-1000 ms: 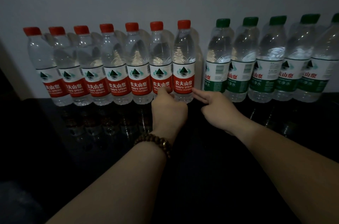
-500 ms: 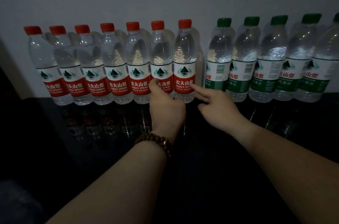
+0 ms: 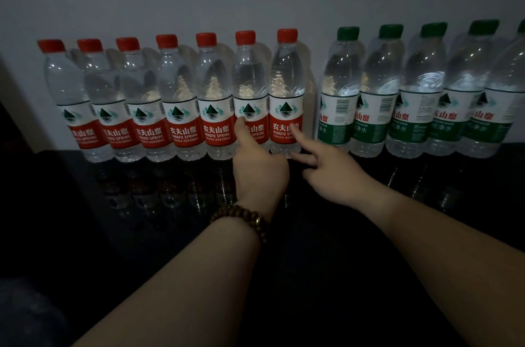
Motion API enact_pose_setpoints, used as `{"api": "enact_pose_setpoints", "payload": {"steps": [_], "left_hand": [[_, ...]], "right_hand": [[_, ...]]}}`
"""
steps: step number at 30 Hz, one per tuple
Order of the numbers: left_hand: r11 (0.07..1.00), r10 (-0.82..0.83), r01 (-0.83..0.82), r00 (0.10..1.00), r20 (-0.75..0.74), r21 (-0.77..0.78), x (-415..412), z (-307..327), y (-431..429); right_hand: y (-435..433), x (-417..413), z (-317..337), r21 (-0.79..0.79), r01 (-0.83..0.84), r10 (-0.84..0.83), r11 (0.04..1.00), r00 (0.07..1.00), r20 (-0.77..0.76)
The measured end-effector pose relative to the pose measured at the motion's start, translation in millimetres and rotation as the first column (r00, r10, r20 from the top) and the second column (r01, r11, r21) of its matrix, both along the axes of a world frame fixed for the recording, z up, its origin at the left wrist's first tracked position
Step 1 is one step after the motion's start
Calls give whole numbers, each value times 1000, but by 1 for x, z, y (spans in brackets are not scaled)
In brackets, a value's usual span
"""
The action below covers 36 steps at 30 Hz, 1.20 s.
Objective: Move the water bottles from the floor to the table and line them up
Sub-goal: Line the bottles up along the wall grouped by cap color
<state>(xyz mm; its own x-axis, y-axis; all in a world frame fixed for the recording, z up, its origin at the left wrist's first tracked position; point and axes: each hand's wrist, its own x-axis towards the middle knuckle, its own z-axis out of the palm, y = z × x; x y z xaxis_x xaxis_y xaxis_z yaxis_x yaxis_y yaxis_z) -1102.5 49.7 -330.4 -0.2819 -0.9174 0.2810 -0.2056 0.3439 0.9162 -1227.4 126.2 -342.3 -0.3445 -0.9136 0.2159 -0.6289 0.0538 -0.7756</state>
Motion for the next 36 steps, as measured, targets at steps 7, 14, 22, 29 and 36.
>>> {"api": "enact_pose_setpoints", "payload": {"steps": [7, 14, 22, 29, 36], "left_hand": [[1000, 2, 0, 996, -94, 25, 1, 0, -2], [980, -196, 196, 980, 34, -15, -1, -4, -3], [831, -502, 547, 817, 284, -105, -10, -3, 13], [831, -532, 555, 807, 256, -24, -9, -6, 5], [831, -519, 555, 795, 315, -32, -9, -6, 4]], "right_hand": [[2, -5, 2, -195, 281, -262, 940, 958, 117], [11, -14, 7, -413, 642, -606, 645, 760, 234], [9, -33, 4, -273, 751, -644, 601, 657, 392], [9, -34, 3, -251, 750, -635, 612, 655, 408], [4, -36, 0, -222, 739, -657, 636, 670, 345]]}}
